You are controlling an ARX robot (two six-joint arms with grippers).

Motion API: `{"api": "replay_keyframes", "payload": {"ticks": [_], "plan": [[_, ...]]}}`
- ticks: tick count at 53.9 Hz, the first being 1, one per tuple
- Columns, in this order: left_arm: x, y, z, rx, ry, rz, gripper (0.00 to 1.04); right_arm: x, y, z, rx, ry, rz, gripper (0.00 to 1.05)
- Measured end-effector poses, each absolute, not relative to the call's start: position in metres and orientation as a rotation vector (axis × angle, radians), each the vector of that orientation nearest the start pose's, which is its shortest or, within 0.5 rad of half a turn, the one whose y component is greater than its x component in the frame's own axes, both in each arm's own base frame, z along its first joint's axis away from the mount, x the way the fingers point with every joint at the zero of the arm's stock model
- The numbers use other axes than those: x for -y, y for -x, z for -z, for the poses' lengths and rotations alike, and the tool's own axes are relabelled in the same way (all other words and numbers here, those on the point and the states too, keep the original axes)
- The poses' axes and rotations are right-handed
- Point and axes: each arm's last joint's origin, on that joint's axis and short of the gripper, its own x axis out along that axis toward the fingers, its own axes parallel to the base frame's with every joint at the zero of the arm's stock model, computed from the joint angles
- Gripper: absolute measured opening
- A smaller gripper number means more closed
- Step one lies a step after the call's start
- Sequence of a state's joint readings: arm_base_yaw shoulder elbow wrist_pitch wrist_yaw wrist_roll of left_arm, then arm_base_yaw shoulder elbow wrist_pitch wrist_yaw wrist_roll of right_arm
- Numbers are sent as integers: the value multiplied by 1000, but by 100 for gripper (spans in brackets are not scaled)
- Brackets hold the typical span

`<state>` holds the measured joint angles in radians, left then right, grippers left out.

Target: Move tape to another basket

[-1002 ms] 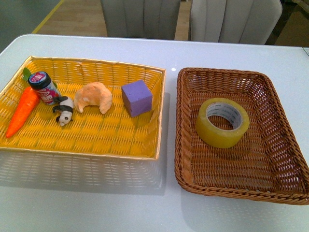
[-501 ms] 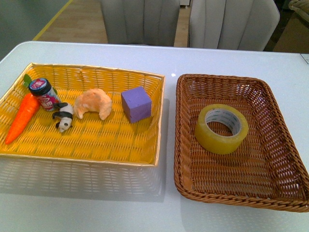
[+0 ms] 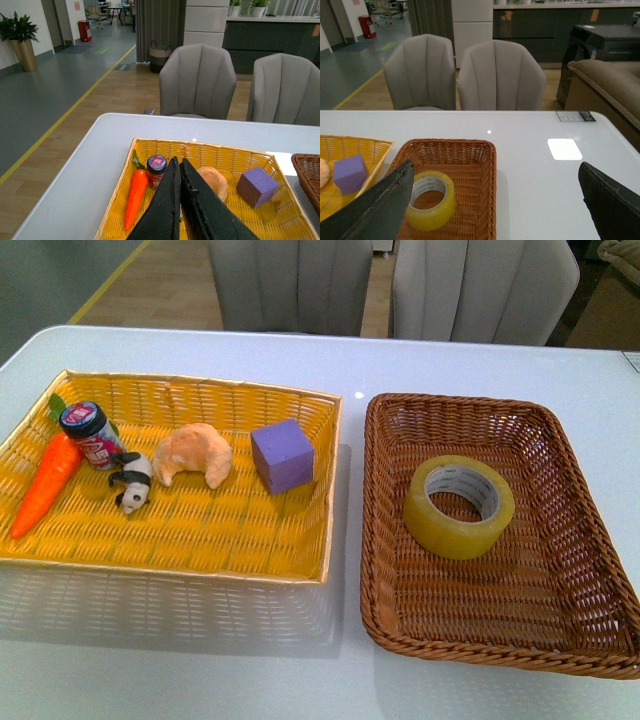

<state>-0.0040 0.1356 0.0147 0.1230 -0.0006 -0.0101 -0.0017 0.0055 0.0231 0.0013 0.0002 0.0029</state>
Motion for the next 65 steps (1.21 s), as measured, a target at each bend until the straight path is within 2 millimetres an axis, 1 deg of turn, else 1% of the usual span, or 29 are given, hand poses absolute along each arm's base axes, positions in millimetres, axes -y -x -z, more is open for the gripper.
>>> {"api": "replay_keyframes", "payload": {"ticks": [3,7,20,22,23,26,30,33,37,39,43,46,65], "plan": [[0,-101,-166,-19,10,4,2,0,-97,-171,19,-3,2,96],[0,-98,-168,3,10,4,2,0,-97,-171,19,-3,2,96],[0,-98,-167,-1,10,3,2,0,-97,-171,19,-3,2,96],[0,-98,-167,-1,10,3,6,0,-97,-171,19,-3,2,96],[0,-98,-167,-1,10,4,9,0,-97,-171,19,-3,2,96],[0,-98,-167,-1,10,3,25,0,-97,-171,19,-3,2,96],[0,-98,-167,-1,10,4,43,0,-97,-171,19,-3,2,96],[0,-98,-167,-1,10,4,59,0,-97,-171,19,-3,2,96],[0,-98,-167,-1,10,4,73,0,-97,-171,19,-3,2,96],[0,-98,-167,-1,10,3,84,0,-97,-171,19,-3,2,96],[0,-98,-167,-1,9,4,98,0,-97,-171,19,-3,2,96],[0,-98,-167,-1,8,3,95,0,-97,-171,19,-3,2,96],[0,-98,-167,-1,8,3,96,0,-97,-171,19,-3,2,96]]}}
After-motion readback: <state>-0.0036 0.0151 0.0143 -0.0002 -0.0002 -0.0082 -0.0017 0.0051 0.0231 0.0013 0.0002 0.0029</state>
